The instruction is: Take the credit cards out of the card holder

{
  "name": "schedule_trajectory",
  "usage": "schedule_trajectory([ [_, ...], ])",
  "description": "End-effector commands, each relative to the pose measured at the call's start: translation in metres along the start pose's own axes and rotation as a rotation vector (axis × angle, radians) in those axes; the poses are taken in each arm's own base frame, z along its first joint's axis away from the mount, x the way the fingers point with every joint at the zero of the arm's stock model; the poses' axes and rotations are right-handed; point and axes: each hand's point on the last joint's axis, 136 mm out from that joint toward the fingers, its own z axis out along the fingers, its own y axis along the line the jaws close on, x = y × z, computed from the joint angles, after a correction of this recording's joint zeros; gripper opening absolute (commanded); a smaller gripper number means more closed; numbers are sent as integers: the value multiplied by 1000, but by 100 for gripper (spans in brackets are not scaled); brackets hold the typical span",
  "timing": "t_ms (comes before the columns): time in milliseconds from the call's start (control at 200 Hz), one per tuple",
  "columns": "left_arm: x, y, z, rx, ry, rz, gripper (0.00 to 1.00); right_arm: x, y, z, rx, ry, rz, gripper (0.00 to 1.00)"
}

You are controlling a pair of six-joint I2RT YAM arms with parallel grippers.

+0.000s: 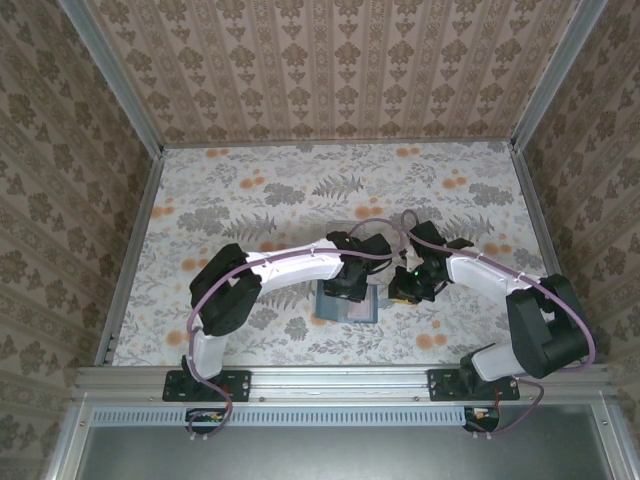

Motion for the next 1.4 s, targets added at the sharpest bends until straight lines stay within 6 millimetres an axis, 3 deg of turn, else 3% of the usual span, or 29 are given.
schedule_trajectory([
  [0,3,9,-7,-56,2,31,38,7,-5,0,28,18,-9,16],
  [300,1,7,-13,-34,-15,31,15,6,-7,1,37,21,-8,16],
  [450,3,12,-11,-52,-7,36,9,6,-9,2,48,25,-6,16],
  [680,12,29,-1,-96,18,31,10,5,-10,2,59,26,-6,16],
  [830,16,38,4,-121,29,45,16,6,-11,2,63,27,-6,16],
  [1030,19,55,-1,-178,29,55,23,6,-10,0,64,26,-6,16],
  [1395,22,75,-9,-196,19,43,24,6,-10,-3,67,19,-8,16],
])
